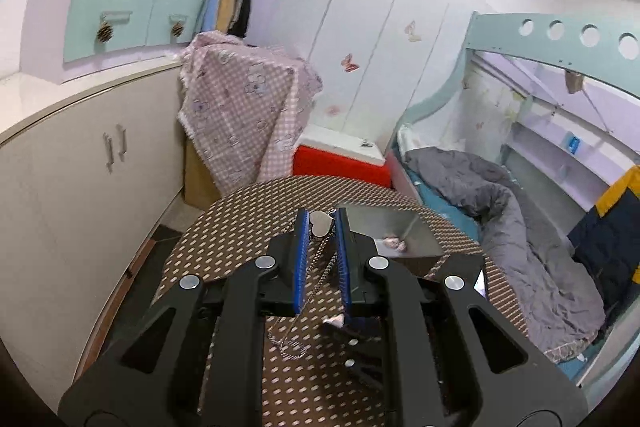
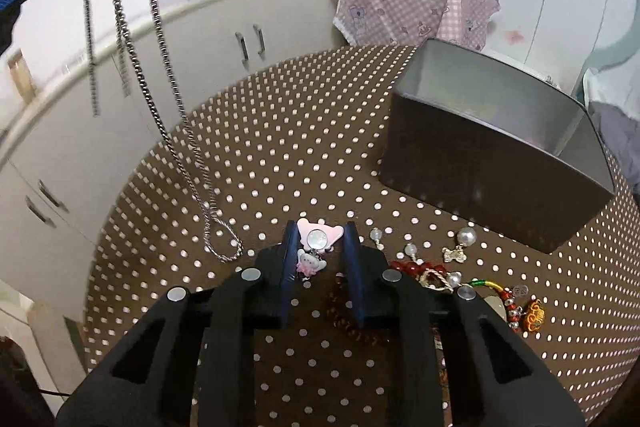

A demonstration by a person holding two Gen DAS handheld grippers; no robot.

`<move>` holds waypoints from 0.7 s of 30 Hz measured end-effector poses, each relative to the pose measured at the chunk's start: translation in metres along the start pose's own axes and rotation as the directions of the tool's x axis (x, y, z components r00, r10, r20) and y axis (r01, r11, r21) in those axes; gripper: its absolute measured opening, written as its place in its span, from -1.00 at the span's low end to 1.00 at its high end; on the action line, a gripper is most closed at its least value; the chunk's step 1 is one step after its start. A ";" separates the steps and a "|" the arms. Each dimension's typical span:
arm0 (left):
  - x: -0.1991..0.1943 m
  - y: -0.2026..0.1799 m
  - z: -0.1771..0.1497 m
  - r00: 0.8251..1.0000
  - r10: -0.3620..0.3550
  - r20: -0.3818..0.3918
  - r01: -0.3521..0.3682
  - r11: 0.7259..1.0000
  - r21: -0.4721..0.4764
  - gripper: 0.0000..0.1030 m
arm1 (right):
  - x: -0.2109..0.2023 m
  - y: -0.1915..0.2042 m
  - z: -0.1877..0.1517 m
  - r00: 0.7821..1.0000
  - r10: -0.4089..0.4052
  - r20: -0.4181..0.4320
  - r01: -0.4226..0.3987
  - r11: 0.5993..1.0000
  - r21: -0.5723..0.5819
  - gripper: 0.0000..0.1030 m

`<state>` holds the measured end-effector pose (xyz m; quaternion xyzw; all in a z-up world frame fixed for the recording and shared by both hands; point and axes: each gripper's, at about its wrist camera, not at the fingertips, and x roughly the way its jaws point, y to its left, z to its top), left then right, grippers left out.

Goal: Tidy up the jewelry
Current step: 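Lift a long silver chain with the left tool while the right tool grasps a pink charm, then carry the chain and charm into the gray box and open both tools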

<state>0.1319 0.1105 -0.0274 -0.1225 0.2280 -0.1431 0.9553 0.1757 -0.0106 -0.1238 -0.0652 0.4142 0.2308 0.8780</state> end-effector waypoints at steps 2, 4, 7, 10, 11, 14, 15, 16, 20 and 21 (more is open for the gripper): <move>0.002 -0.009 0.008 1.000 -0.019 0.012 0.019 1.000 0.015 -0.74 | -0.015 -0.009 0.002 0.996 0.079 0.032 -0.080 0.995 0.058 -0.59; 0.006 -0.020 0.017 0.999 -0.028 0.020 0.028 0.999 0.037 -0.74 | -0.030 -0.012 0.003 0.987 0.148 0.059 -0.152 0.985 0.086 -0.59; 0.008 -0.035 0.025 0.998 -0.051 0.034 0.048 0.997 0.061 -0.74 | -0.052 -0.011 0.004 0.962 0.254 0.101 -0.264 0.960 0.097 -0.59; 0.007 -0.050 0.029 0.996 -0.072 0.042 0.069 0.994 0.081 -0.74 | -0.059 -0.013 0.015 0.930 0.345 0.131 -0.359 0.926 0.115 -0.59; 0.006 -0.054 0.030 0.996 -0.081 0.044 0.077 0.993 0.085 -0.74 | -0.060 -0.014 0.020 0.931 0.337 0.144 -0.354 0.927 0.120 -0.59; 0.004 -0.066 0.032 0.993 -0.104 0.046 0.099 0.990 0.099 -0.74 | -0.061 -0.032 0.034 0.929 0.302 0.214 -0.341 0.923 0.179 -0.59; 0.004 -0.068 0.033 0.993 -0.105 0.047 0.099 0.990 0.102 -0.74 | -0.063 -0.038 0.037 0.928 0.291 0.235 -0.338 0.921 0.195 -0.59; 0.004 -0.071 0.034 0.993 -0.112 0.048 0.106 0.989 0.106 -0.74 | -0.066 -0.045 0.041 0.926 0.269 0.265 -0.328 0.921 0.211 -0.59; 0.009 -0.076 0.036 0.992 -0.117 0.046 0.111 0.987 0.114 -0.74 | -0.091 -0.069 0.057 0.922 0.171 0.348 -0.263 0.936 0.235 -0.59; 0.012 -0.077 0.036 0.992 -0.117 0.043 0.111 0.987 0.112 -0.74 | -0.098 -0.076 0.061 0.919 0.152 0.364 -0.250 0.938 0.241 -0.59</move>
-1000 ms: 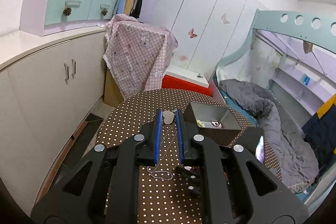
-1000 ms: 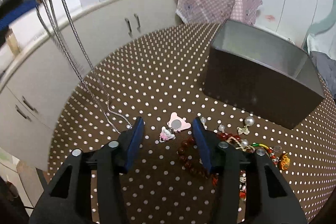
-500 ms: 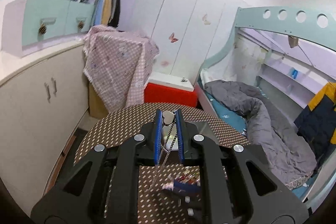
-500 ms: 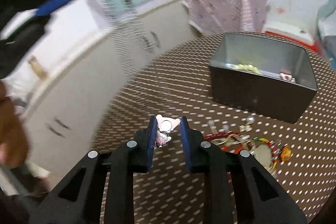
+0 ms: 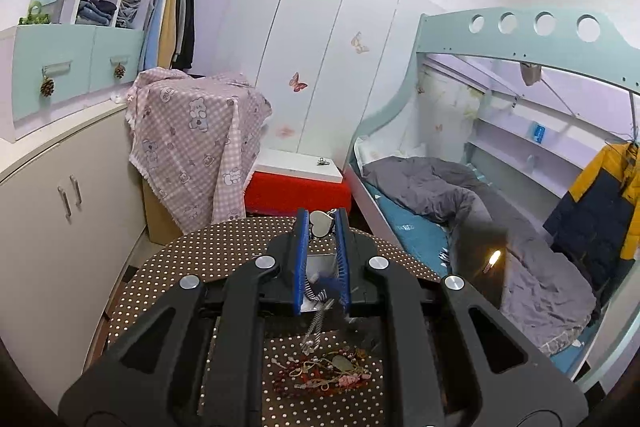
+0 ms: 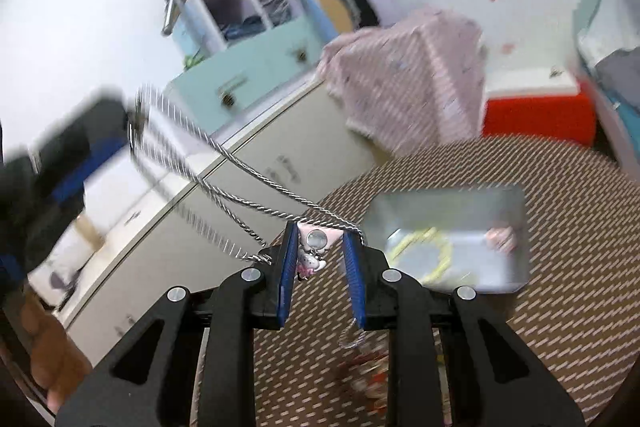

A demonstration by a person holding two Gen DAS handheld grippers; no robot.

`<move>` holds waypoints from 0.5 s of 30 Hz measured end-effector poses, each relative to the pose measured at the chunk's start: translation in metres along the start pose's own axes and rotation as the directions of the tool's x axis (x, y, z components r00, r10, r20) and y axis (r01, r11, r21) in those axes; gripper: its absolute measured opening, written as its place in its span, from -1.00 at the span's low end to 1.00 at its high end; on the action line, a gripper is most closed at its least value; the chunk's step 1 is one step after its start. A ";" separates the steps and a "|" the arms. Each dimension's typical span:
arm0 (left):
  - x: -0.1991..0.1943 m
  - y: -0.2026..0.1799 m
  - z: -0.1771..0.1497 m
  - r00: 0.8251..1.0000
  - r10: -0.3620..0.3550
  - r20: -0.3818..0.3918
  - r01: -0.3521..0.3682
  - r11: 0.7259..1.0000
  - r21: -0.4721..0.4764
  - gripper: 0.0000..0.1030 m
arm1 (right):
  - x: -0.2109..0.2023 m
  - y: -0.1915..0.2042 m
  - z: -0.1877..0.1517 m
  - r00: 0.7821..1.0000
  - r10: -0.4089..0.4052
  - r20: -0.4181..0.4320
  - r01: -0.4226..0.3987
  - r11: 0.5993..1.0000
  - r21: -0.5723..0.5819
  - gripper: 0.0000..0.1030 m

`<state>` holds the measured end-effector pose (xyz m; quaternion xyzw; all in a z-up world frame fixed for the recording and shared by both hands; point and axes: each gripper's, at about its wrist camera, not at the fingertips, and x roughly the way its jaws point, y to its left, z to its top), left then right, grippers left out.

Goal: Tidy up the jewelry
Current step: 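Carry the chain and charm into the gray box and open both tools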

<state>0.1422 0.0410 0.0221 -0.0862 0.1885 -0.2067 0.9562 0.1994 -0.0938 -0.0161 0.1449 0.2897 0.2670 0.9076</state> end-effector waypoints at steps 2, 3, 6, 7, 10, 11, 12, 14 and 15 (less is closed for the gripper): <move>0.006 0.000 0.000 1.000 -0.005 -0.008 0.005 1.000 -0.005 -0.74 | -0.010 -0.009 0.013 0.999 -0.028 0.040 0.028 1.000 0.002 -0.59; 0.009 0.000 0.000 1.000 -0.007 -0.010 0.007 1.000 -0.008 -0.74 | -0.014 -0.012 0.018 0.998 -0.041 0.051 0.041 0.999 -0.001 -0.59; 0.022 -0.001 0.000 1.000 -0.006 -0.029 0.006 1.000 -0.010 -0.74 | -0.022 -0.021 0.033 0.996 -0.060 0.066 0.061 0.998 -0.009 -0.59; 0.033 0.001 0.000 0.998 -0.018 -0.055 0.016 1.000 -0.022 -0.74 | -0.020 -0.023 0.035 0.995 -0.070 0.067 0.071 0.997 -0.013 -0.59; 0.058 0.002 -0.005 0.995 -0.004 -0.103 0.002 1.000 -0.017 -0.74 | -0.011 -0.034 0.036 0.995 -0.093 0.042 0.093 0.996 -0.013 -0.59; 0.066 0.003 -0.007 0.993 0.002 -0.118 -0.004 1.000 -0.016 -0.74 | -0.006 -0.040 0.035 0.995 -0.097 0.024 0.097 0.995 -0.006 -0.59; 0.075 0.003 -0.010 0.990 0.005 -0.139 -0.007 1.000 -0.019 -0.74 | -0.002 -0.044 0.033 0.995 -0.103 0.014 0.103 0.995 -0.001 -0.59; 0.091 0.008 -0.017 0.984 0.019 -0.174 -0.024 0.999 -0.026 -0.74 | 0.002 -0.048 0.026 0.994 -0.112 -0.006 0.112 0.994 0.002 -0.59; 0.096 0.009 -0.020 0.982 0.024 -0.188 -0.030 0.999 -0.029 -0.74 | 0.007 -0.051 0.023 0.993 -0.114 -0.019 0.114 0.993 0.006 -0.59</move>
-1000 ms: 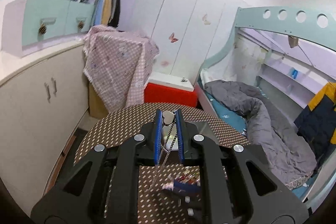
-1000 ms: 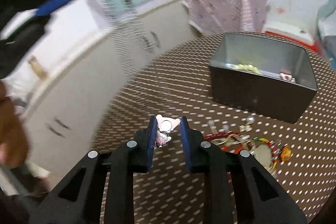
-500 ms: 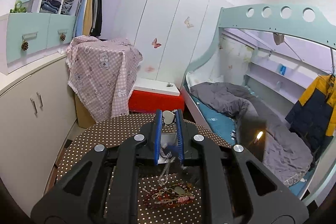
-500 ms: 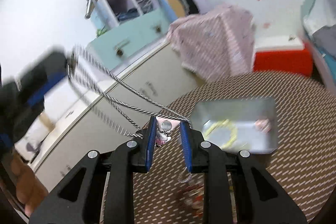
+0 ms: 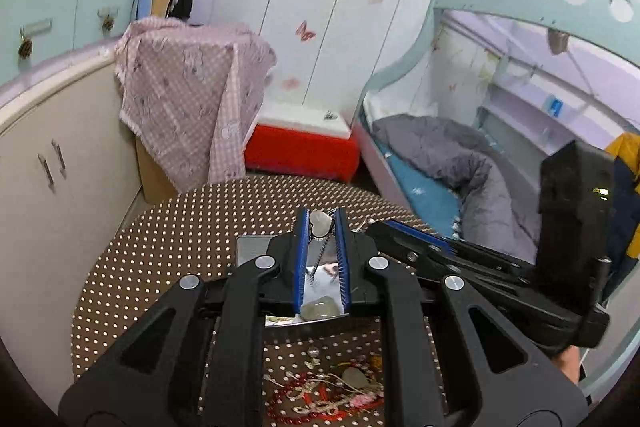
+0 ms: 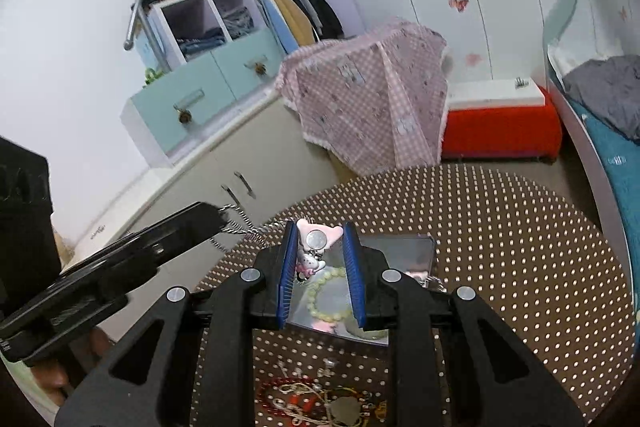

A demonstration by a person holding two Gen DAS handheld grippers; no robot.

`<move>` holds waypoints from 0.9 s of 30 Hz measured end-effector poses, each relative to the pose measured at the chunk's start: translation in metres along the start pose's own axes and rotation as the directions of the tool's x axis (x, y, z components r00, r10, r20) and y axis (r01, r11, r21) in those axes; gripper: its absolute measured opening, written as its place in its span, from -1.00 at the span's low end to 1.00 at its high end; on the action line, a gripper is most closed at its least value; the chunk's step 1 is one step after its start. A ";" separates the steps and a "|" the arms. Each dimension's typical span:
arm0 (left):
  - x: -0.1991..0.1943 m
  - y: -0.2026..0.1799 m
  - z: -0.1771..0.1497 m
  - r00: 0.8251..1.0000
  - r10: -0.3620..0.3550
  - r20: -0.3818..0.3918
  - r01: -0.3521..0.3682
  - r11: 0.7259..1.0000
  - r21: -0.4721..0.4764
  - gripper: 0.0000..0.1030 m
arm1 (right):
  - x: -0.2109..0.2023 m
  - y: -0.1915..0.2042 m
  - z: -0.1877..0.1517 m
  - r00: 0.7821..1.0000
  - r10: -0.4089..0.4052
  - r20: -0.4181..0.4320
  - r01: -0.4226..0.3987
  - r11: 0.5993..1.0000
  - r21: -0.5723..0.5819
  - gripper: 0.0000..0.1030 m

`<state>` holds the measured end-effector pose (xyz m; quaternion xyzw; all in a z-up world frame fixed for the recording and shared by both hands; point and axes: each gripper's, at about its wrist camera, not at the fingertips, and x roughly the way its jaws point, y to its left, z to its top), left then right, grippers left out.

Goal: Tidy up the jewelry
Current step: 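Carry the chain and charm into the gray box and open both tools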

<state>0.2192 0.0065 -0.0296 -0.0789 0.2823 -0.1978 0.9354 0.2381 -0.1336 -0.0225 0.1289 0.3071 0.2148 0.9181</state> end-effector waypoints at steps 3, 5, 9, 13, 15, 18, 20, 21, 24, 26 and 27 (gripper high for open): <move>0.021 0.007 -0.008 0.998 0.004 -0.062 -0.006 1.000 -0.019 -0.74 | 0.010 -0.004 -0.011 0.999 -0.003 -0.043 0.003 1.000 0.007 -0.59; 0.033 0.009 -0.010 0.995 0.017 -0.094 -0.019 1.000 -0.016 -0.74 | 0.017 -0.005 -0.017 0.997 -0.008 -0.072 0.009 1.000 0.005 -0.59; 0.050 0.011 -0.017 0.986 0.013 -0.165 -0.019 0.999 -0.034 -0.73 | 0.028 -0.009 -0.025 0.993 -0.025 -0.111 0.026 1.000 0.010 -0.54; 0.054 0.012 -0.021 0.981 0.008 -0.194 -0.017 0.999 -0.047 -0.70 | 0.028 -0.013 -0.029 0.993 -0.031 -0.115 0.034 0.999 0.026 -0.44; 0.054 0.013 -0.021 0.980 0.008 -0.200 -0.017 0.999 -0.044 -0.56 | 0.025 -0.015 -0.031 0.993 -0.034 -0.111 0.037 0.999 0.030 -0.41; 0.048 0.012 -0.020 0.983 0.026 -0.180 -0.033 0.999 -0.033 -0.13 | 0.014 -0.018 -0.032 0.995 -0.034 -0.093 0.038 0.998 0.040 -0.41; 0.040 0.012 -0.021 0.987 0.044 -0.152 -0.048 0.999 -0.026 0.15 | 0.007 -0.019 -0.032 0.996 -0.034 -0.082 0.038 0.998 0.045 -0.37; 0.035 0.011 -0.021 0.989 0.045 -0.143 -0.048 0.999 -0.021 0.15 | 0.002 -0.019 -0.032 0.996 -0.036 -0.077 0.040 0.998 0.044 -0.33; 0.020 0.008 -0.023 0.990 0.068 -0.121 -0.067 0.998 0.012 0.15 | -0.014 -0.014 -0.036 0.998 -0.041 -0.055 0.043 0.999 0.030 -0.28; 0.009 0.006 -0.028 0.990 0.085 -0.110 -0.082 0.996 0.035 0.15 | -0.026 -0.010 -0.041 0.998 -0.048 -0.043 0.049 0.999 0.013 -0.25; 0.004 0.006 -0.031 0.990 0.092 -0.109 -0.088 0.995 0.045 0.15 | -0.031 -0.007 -0.044 0.998 -0.053 -0.040 0.054 0.999 0.003 -0.23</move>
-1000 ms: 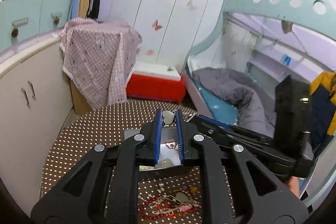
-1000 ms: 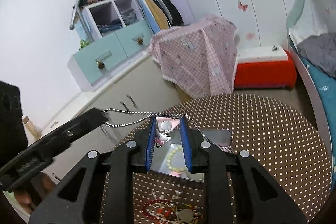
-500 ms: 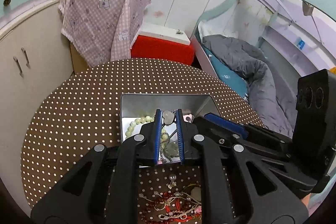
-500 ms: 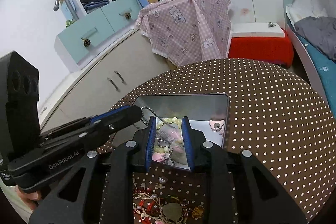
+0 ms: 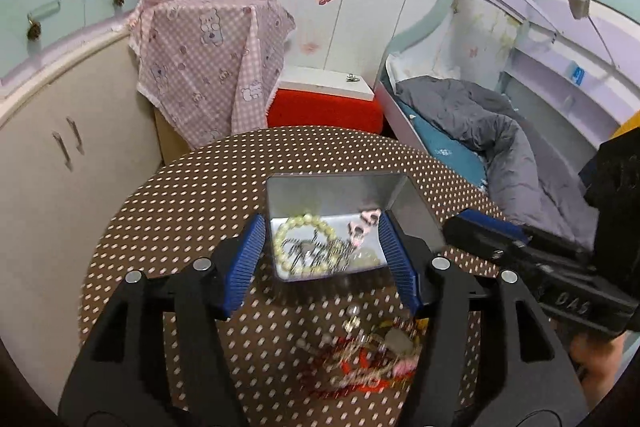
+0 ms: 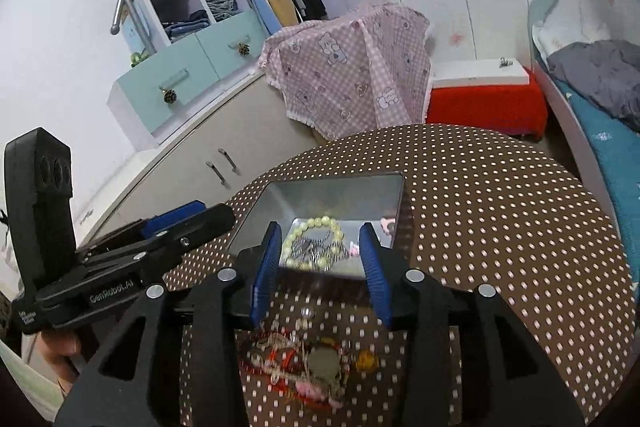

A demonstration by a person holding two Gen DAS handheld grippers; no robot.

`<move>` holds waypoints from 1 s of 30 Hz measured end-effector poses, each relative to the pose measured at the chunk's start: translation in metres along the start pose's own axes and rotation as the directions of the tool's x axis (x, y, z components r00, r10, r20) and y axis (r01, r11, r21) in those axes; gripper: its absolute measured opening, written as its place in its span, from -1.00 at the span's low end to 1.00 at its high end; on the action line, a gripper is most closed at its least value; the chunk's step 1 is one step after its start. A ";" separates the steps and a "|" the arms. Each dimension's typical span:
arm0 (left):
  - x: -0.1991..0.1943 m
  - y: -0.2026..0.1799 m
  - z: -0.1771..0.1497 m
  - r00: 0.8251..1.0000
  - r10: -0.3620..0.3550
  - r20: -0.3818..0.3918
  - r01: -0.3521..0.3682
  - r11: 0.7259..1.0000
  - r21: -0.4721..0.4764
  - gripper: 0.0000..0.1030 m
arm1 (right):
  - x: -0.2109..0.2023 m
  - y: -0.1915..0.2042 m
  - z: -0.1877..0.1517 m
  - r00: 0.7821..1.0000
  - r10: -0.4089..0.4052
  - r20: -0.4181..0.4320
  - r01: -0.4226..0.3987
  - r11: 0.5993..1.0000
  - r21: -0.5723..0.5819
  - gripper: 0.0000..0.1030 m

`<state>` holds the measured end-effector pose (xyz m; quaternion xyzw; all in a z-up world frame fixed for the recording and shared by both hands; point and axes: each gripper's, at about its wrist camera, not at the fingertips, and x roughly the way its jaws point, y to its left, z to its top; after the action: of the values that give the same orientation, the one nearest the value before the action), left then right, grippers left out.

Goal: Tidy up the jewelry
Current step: 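Carry the chain and charm into the gray box and open both tools, then move both open tools back from the box over the jewelry pile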

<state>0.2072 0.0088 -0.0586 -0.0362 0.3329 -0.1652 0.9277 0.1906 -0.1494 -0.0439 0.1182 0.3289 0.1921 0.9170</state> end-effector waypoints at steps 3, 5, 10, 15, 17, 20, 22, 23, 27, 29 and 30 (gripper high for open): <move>-0.013 0.000 -0.014 1.000 0.025 0.002 -0.025 0.999 0.026 0.16 | -0.015 0.005 -0.014 1.000 -0.021 0.007 0.021 0.999 -0.026 -0.17; -0.020 0.001 -0.027 0.999 0.033 -0.011 -0.032 0.998 0.045 0.16 | -0.023 0.008 -0.025 0.999 -0.040 0.004 0.040 0.998 -0.044 -0.14; -0.020 0.005 -0.056 0.997 0.046 -0.067 -0.042 0.998 0.052 0.16 | -0.027 0.008 -0.054 0.994 -0.101 -0.030 0.099 0.993 -0.068 -0.10; -0.013 0.011 -0.080 0.991 0.045 -0.128 -0.040 0.998 0.038 0.16 | -0.013 0.004 -0.080 0.983 -0.147 -0.111 0.137 0.986 -0.092 -0.10; -0.013 0.013 -0.084 0.989 0.046 -0.137 -0.043 0.999 0.030 0.16 | -0.007 0.006 -0.086 0.977 -0.164 -0.134 0.148 0.982 -0.119 -0.10; -0.015 0.015 -0.089 0.990 0.043 -0.135 -0.041 0.999 0.020 0.16 | 0.000 0.011 -0.095 0.971 -0.182 -0.152 0.158 0.974 -0.160 -0.11; -0.016 0.016 -0.090 0.990 0.042 -0.135 -0.040 0.999 0.015 0.16 | 0.002 0.014 -0.099 0.972 -0.180 -0.154 0.152 0.972 -0.179 -0.19; -0.015 0.016 -0.090 0.990 0.041 -0.136 -0.039 0.999 0.014 0.16 | 0.004 0.017 -0.100 0.970 -0.183 -0.160 0.151 0.970 -0.191 -0.25; -0.015 0.016 -0.093 0.990 0.034 -0.139 -0.034 0.999 0.005 0.16 | 0.011 0.025 -0.103 0.967 -0.191 -0.167 0.150 0.962 -0.229 -0.45; -0.015 0.016 -0.093 0.990 0.027 -0.138 -0.027 1.000 0.005 0.16 | 0.015 0.027 -0.104 0.964 -0.202 -0.170 0.158 0.957 -0.245 -0.49; -0.015 0.015 -0.094 0.990 0.027 -0.138 -0.027 1.000 0.007 0.16 | 0.016 0.027 -0.104 0.965 -0.201 -0.170 0.156 0.957 -0.245 -0.49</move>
<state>0.1417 0.0317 -0.1250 -0.0177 0.3962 -0.1556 0.9047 0.1271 -0.1089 -0.1218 -0.0379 0.4013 0.1552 0.9019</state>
